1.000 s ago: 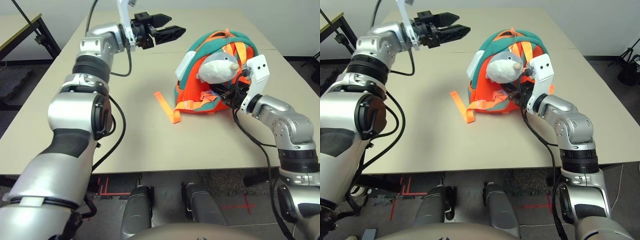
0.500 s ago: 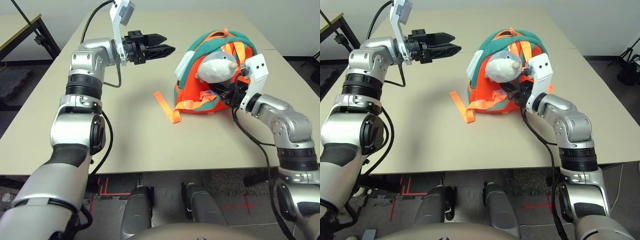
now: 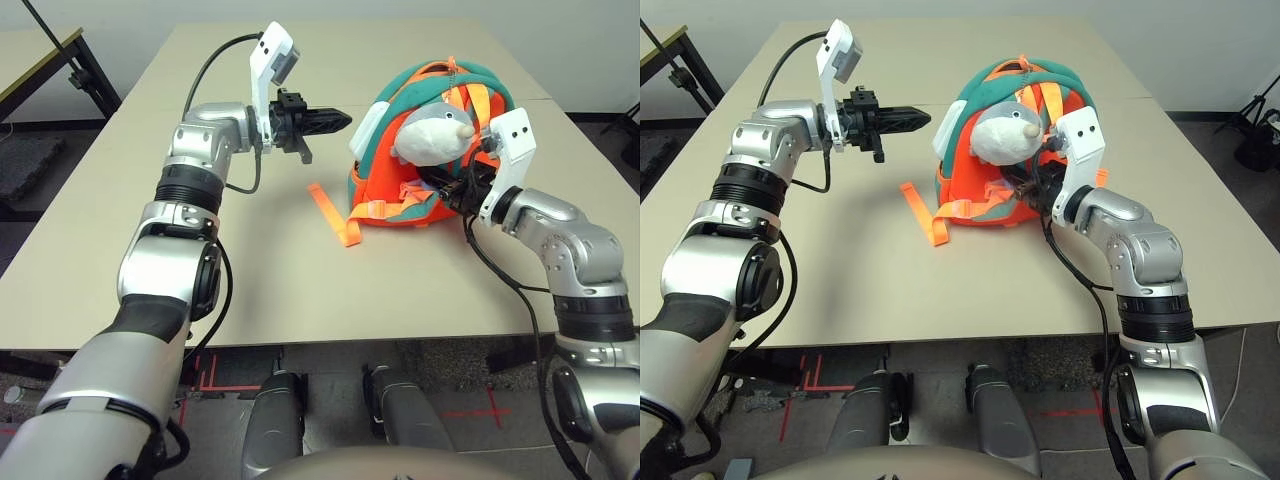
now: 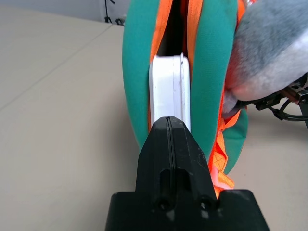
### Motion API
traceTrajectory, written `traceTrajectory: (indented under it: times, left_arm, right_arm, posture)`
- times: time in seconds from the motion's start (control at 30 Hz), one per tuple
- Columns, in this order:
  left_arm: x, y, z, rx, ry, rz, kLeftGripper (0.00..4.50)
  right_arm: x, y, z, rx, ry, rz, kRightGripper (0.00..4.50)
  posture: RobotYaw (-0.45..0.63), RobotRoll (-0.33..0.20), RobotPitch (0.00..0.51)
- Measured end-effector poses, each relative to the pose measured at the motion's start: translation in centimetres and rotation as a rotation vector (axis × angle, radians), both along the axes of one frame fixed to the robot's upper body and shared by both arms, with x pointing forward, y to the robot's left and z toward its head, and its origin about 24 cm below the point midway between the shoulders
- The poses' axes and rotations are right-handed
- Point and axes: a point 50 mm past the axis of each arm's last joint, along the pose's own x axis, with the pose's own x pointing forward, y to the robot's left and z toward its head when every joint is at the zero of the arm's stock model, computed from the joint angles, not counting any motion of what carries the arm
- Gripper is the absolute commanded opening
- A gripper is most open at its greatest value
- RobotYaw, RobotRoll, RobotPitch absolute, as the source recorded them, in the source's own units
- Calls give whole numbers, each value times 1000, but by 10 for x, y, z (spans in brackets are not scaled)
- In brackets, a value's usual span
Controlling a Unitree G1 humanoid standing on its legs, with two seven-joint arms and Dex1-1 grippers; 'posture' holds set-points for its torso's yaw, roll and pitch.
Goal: Put the pencil case into the backpack and zip it.
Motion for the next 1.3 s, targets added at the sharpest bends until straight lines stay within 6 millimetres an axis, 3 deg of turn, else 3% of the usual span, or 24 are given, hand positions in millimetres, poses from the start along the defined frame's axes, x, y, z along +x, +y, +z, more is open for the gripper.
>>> traceTrajectory:
  times: [0.37,0.57,0.83,1.03,1.13,1.3]
  left_arm:
    - [6,-34,-13,31,15,-5,0]
    - [6,-38,-21,52,27,1,0]
    - [8,-27,-13,13,11,19,0]
    - [9,-1,23,-59,-87,49,0]
    - [1,-2,51,-102,-160,-20,619]
    - [-15,-12,80,-125,-250,-121,2469]
  right_arm:
    - [0,0,-1,-1,0,-6,428]
    - [0,-1,-1,-5,-1,-17,428]
    - [0,0,-1,-3,-3,-15,428]
    - [1,1,-1,-2,-5,-9,428]
    - [2,0,-1,-4,-4,-12,428]
    - [4,1,-1,2,-4,-6,428]
  posture:
    - [-176,0,115]
    - [-176,0,113]
    - [-167,0,113]
    - [-151,0,112]
    - [-148,0,111]
    - [-148,0,110]
